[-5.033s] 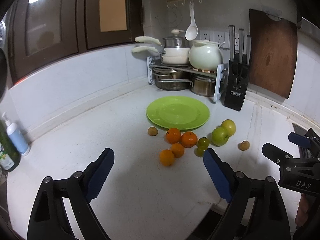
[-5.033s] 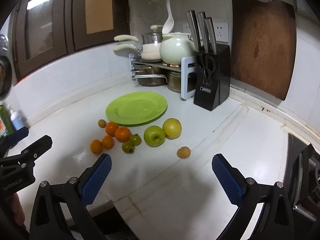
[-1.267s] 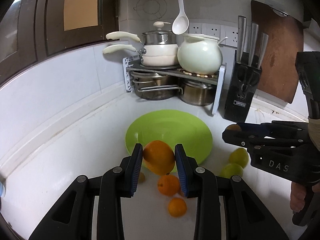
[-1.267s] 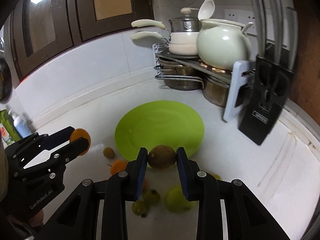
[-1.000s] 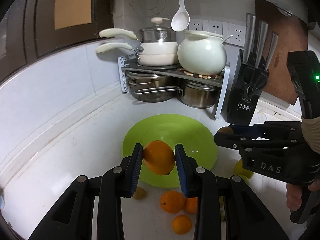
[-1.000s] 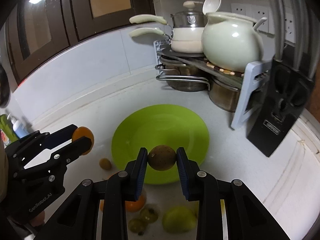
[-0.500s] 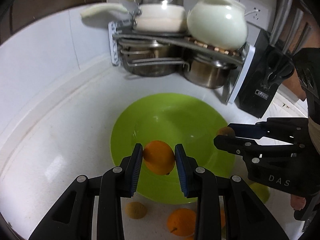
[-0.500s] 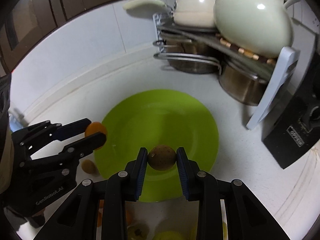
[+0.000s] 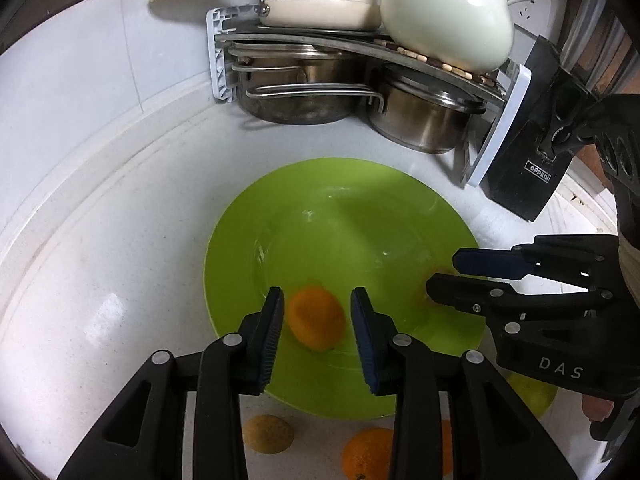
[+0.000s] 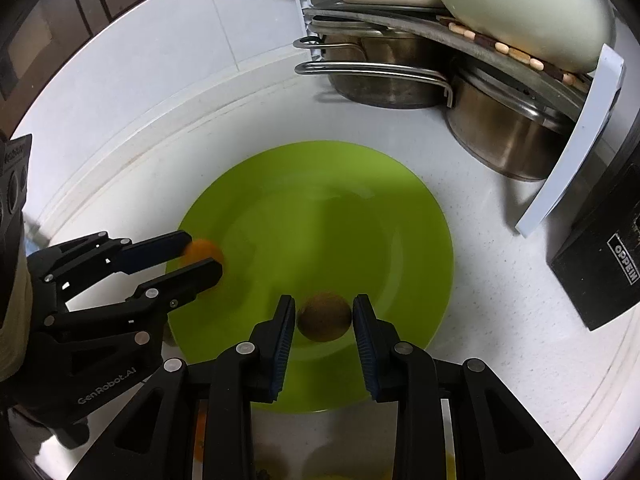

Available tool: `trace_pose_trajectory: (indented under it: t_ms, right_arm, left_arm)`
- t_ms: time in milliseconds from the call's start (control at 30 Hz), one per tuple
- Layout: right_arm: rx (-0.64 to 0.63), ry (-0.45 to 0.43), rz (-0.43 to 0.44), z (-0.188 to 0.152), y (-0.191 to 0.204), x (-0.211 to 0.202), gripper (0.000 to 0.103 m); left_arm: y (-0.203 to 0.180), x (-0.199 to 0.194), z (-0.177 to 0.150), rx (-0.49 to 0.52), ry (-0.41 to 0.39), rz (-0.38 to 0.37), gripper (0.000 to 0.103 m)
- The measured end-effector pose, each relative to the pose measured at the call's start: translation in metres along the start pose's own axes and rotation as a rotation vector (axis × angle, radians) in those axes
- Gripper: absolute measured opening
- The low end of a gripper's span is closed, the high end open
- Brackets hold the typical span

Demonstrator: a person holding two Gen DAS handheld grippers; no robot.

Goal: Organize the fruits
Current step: 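Carry the orange in the left tool over the green plate while the right tool carries the kiwi, then open the left tool to drop the orange while the right tool drops the kiwi onto the plate, then pull both open tools back from the plate toward the loose fruit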

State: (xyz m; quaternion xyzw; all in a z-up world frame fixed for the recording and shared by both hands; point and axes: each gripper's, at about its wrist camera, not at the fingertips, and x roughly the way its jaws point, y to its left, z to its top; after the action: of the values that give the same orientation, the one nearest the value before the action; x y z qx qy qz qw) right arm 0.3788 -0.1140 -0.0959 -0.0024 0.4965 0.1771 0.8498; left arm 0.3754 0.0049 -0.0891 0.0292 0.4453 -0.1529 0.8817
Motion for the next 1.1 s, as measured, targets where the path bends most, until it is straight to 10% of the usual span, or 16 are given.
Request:
trace_pose_trajectory:
  t_ms: [1100]
  right_arm:
    - [-0.092,-0.348,-0.137,-0.070,0.057,-0.142,0.048]
  left_arm:
    - [-0.020,-0.163,-0.052,0.066,-0.310,0.081,0.081]
